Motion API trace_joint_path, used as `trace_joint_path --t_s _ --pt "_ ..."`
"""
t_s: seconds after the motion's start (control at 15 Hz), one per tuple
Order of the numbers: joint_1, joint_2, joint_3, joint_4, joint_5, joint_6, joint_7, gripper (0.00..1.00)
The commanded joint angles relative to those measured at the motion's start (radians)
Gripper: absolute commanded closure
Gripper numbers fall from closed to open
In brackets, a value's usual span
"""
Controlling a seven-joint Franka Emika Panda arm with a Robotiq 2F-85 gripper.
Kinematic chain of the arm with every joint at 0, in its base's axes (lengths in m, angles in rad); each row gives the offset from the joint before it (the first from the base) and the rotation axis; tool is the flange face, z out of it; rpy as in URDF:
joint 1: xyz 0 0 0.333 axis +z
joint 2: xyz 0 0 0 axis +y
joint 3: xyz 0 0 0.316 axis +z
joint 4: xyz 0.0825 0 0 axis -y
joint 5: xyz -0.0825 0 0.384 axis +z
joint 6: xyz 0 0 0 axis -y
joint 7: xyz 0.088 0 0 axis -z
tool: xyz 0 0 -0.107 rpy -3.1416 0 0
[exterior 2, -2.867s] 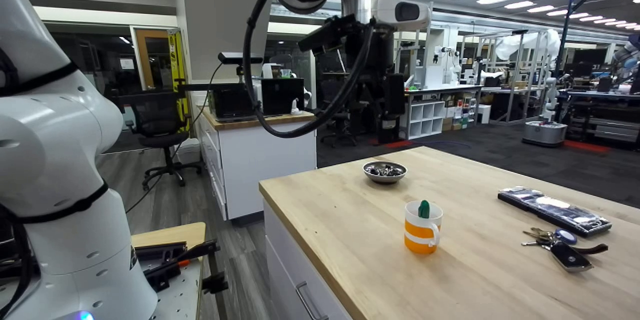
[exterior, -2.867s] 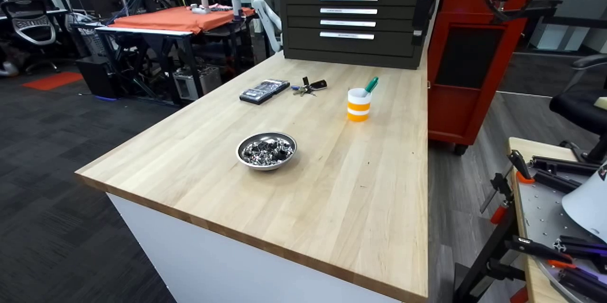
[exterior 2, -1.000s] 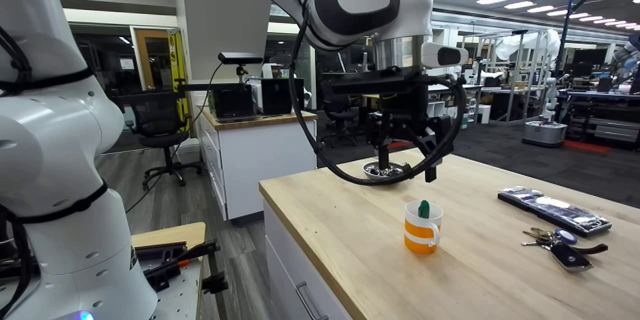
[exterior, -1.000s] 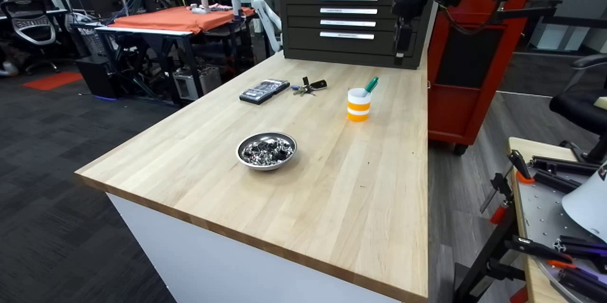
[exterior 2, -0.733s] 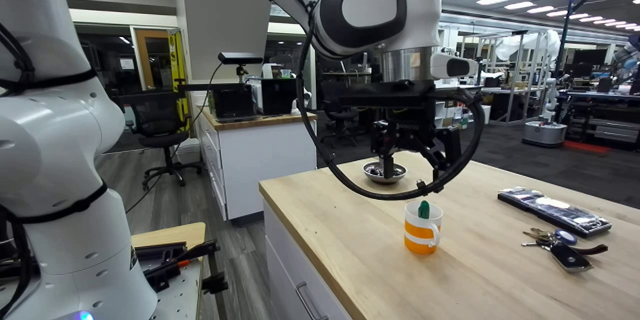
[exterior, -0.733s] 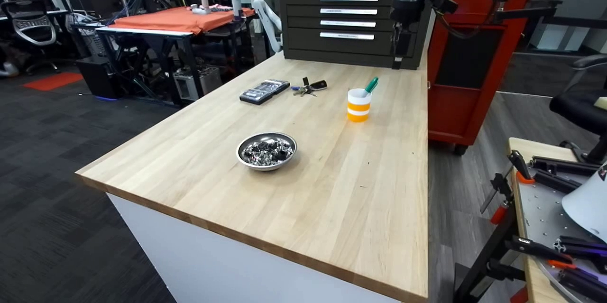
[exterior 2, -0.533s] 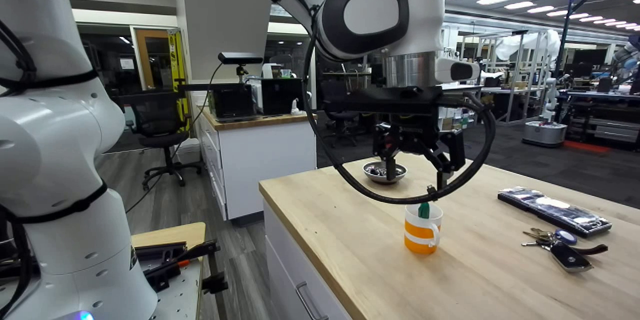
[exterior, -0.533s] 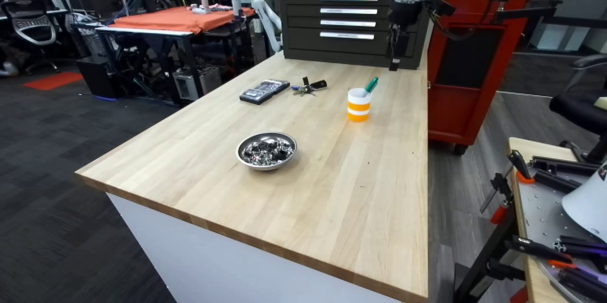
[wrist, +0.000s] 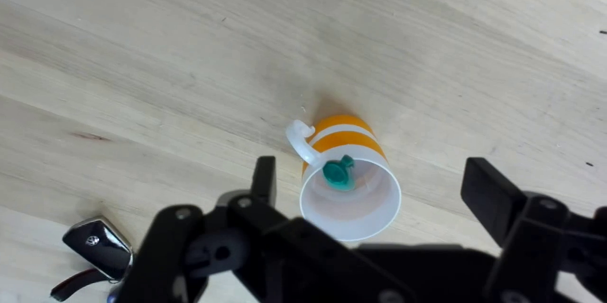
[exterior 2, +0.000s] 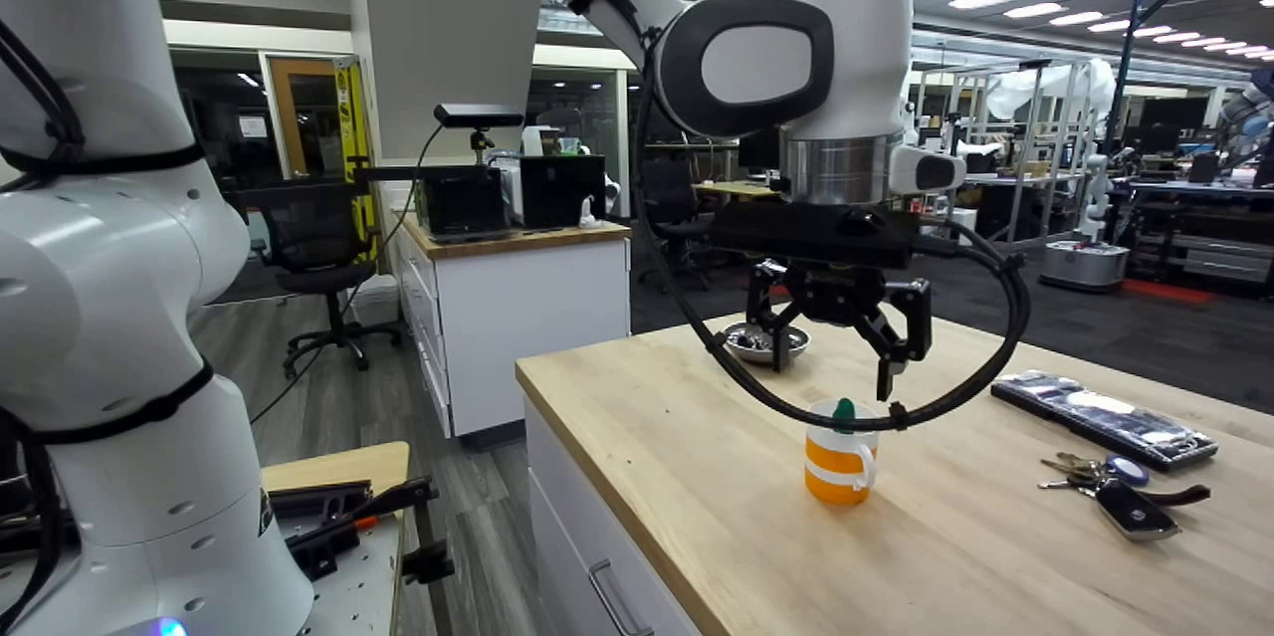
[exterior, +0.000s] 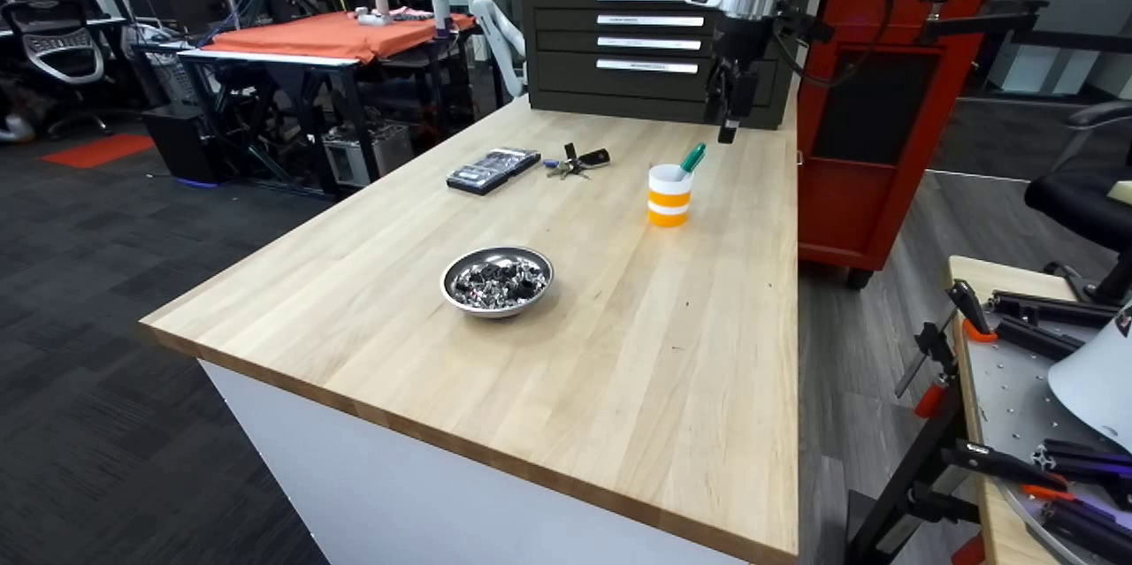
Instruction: Remove the green marker from the orange and white mug
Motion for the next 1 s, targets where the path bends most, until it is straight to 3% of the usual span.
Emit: trace_joint_path --t_s 0.0,0.93 --pt "-0.030 0.049 0.020 0.041 0.049 -0.001 -0.110 0.00" --pt "-0.072 0.166 0.066 0.129 0.077 -0.015 -0.262 0.00"
